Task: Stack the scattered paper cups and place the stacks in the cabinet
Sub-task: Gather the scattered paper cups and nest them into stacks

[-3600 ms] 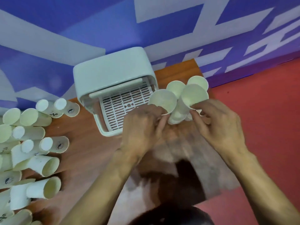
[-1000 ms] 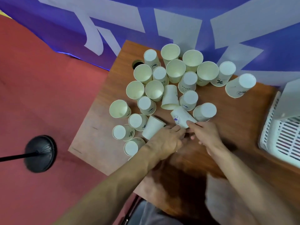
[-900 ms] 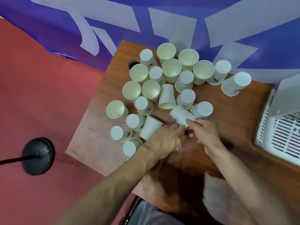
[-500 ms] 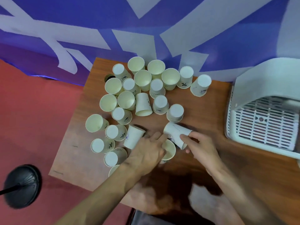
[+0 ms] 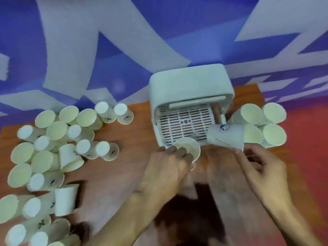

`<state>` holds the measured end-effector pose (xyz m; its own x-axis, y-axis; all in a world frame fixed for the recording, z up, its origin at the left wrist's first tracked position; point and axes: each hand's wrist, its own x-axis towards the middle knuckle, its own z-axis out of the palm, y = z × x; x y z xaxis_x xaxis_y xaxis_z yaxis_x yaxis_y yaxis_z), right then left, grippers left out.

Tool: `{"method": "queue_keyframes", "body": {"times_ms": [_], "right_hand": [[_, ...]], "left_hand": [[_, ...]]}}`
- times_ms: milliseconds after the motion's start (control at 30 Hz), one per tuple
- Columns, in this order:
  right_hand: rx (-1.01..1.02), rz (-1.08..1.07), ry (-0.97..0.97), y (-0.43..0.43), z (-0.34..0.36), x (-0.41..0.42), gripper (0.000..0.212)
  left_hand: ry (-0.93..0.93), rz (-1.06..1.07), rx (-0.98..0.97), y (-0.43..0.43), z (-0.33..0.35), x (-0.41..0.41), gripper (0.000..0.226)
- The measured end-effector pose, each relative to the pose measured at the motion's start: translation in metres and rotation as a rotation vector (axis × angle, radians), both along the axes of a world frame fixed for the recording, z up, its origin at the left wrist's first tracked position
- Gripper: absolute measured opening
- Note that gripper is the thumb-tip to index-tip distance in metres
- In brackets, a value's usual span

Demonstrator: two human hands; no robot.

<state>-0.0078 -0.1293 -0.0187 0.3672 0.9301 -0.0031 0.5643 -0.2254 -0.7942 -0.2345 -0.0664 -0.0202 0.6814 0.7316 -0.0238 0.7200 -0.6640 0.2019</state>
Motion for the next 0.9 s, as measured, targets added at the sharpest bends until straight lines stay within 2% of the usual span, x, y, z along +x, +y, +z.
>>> {"method": "queue_keyframes", "body": {"times_ms": [133, 267, 433, 633, 733, 833, 900], "right_hand": [[0.119, -0.07, -0.299, -0.015, -0.003, 0.083, 0.009], [0.102, -0.07, -0.476, -0.022, -0.013, 0.147, 0.017], [0.088, 0.016, -0.487, -0.027, -0.031, 0.187, 0.018], [0.074, 0.108, -0.468, -0.019, -0.051, 0.207, 0.022], [0.064, 0.148, -0.437, -0.015, -0.056, 0.212, 0.02], [0.064, 0.183, -0.443, -0.008, -0.061, 0.22, 0.021], [0.063, 0.209, -0.429, -0.003, -0.069, 0.223, 0.02]], "left_hand": [[-0.163, -0.01, 0.122, 0.015, 0.015, 0.09, 0.018], [-0.16, -0.106, 0.223, 0.02, 0.015, 0.163, 0.018], [-0.053, -0.141, 0.189, 0.018, 0.002, 0.211, 0.012], [0.068, -0.07, 0.146, 0.014, -0.017, 0.234, 0.02], [0.096, -0.023, 0.112, 0.014, -0.025, 0.236, 0.021], [0.095, 0.038, 0.09, 0.014, -0.034, 0.236, 0.011], [0.081, 0.07, 0.057, 0.014, -0.041, 0.238, 0.016]]}}
